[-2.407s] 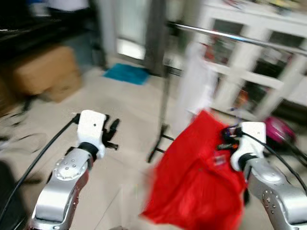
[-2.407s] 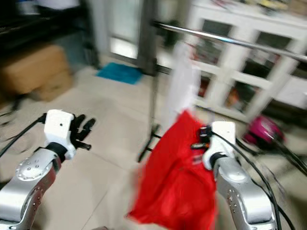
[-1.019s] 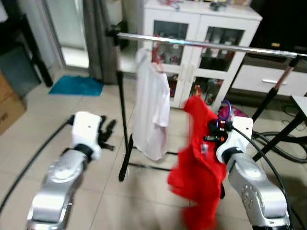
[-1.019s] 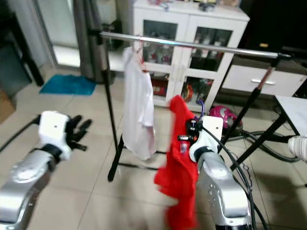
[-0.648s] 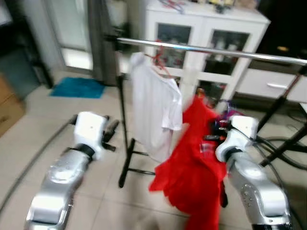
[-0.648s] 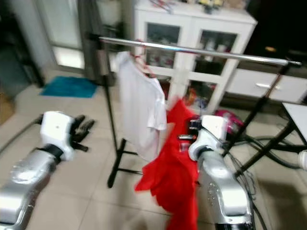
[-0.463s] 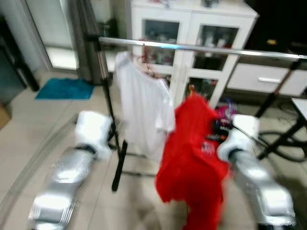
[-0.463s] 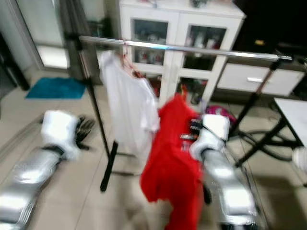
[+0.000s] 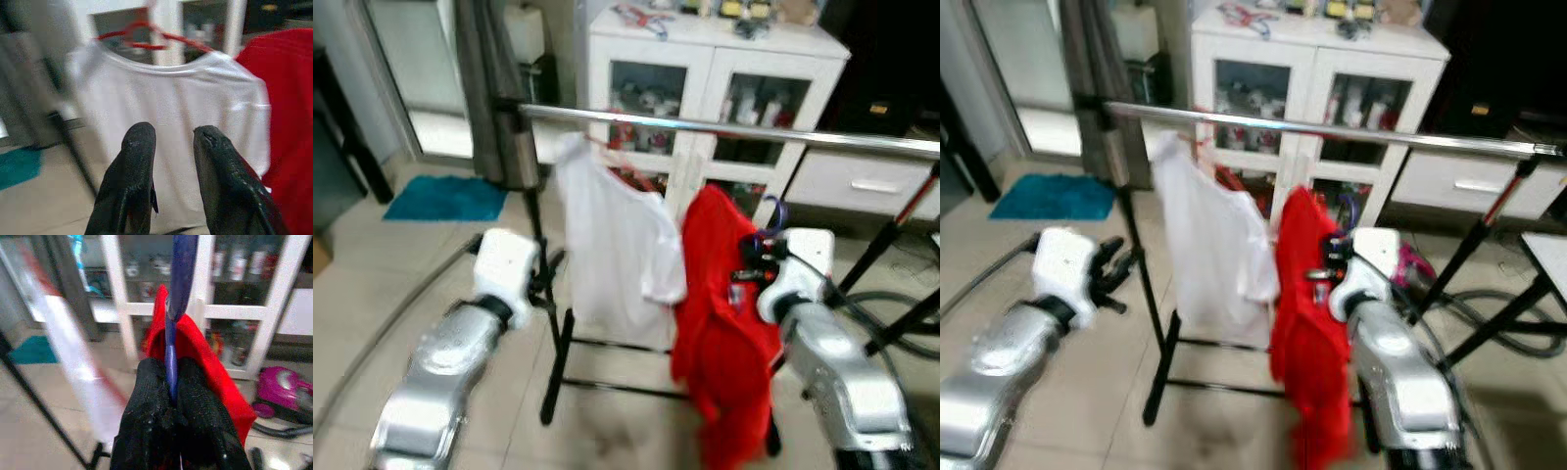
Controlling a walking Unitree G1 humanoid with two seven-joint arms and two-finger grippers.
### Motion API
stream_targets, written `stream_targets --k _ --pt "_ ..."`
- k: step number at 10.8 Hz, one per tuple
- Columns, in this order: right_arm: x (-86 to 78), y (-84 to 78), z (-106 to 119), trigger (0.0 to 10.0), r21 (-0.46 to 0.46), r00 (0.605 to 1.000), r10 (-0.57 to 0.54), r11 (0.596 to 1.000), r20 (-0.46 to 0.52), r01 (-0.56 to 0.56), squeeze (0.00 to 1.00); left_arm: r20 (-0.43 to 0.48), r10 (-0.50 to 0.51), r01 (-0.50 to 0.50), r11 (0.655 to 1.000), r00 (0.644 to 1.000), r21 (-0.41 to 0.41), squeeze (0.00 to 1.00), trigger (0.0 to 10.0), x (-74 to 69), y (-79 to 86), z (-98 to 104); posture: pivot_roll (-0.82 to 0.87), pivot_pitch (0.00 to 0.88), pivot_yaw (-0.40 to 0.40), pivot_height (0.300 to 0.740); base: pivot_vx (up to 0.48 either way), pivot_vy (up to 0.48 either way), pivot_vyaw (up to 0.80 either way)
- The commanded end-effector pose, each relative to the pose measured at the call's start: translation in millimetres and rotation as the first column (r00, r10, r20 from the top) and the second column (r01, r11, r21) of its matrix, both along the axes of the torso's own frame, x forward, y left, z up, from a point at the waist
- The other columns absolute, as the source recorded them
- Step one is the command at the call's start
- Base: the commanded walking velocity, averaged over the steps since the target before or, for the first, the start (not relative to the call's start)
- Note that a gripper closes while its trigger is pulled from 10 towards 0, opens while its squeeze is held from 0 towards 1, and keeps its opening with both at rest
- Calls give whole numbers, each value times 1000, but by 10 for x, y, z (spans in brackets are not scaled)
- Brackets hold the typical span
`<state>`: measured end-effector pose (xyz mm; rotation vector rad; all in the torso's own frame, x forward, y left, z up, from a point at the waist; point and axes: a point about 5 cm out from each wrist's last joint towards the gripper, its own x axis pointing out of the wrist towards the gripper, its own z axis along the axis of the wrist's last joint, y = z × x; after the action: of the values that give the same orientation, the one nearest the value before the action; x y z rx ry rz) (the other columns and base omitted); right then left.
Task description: Hang hanger
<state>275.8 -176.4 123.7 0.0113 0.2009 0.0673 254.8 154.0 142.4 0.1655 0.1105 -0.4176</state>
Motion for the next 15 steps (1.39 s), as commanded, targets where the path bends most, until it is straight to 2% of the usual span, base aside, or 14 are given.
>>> stream_targets --k 1,6,8,9,10,12,13,14,15 --pt "53 -15 179 10000 -27 997 4 1000 80 -2 0 22 -9 8 1000 1000 17 0 10000 3 26 68 5 0 -30 740 382 0 0" --pt "216 -148 360 10000 -107 991 3 994 135 12 0 24 -71 70 997 997 41 0 10000 -5 -30 86 6 0 -32 740 369 0 0" --pt "325 -145 446 10000 -103 987 6 995 160 11 0 39 -142 141 990 989 23 0 10000 -13 -87 139 9 0 -35 740 0 0 0" --pt "522 -115 537 10000 -97 987 1 995 161 15 0 43 -238 237 971 970 37 0 10000 -5 -172 195 7 0 -31 740 0 0 0" --pt "633 -96 566 10000 -89 989 -7 996 145 20 0 50 -318 317 948 947 28 0 10000 -29 -244 250 7 0 -30 740 0 0 0" --pt "830 -22 525 10000 -87 998 5 996 55 0 0 23 -503 503 864 864 -4 0 10000 -121 -382 342 8 0 -31 740 0 0 0" --pt "868 -13 501 10000 -82 1000 1 997 30 2 0 25 -528 528 849 849 -8 0 10000 -127 -400 362 8 0 -31 740 0 0 0" --pt "924 31 414 10000 -55 999 12 998 -43 -14 0 29 -582 582 813 813 -15 0 10000 -146 -457 407 10 0 -35 740 0 0 0" --pt "947 44 362 10000 -24 997 16 1000 -75 -18 0 34 -593 594 804 804 -32 0 10000 -150 -481 429 8 0 -34 740 0 0 0"
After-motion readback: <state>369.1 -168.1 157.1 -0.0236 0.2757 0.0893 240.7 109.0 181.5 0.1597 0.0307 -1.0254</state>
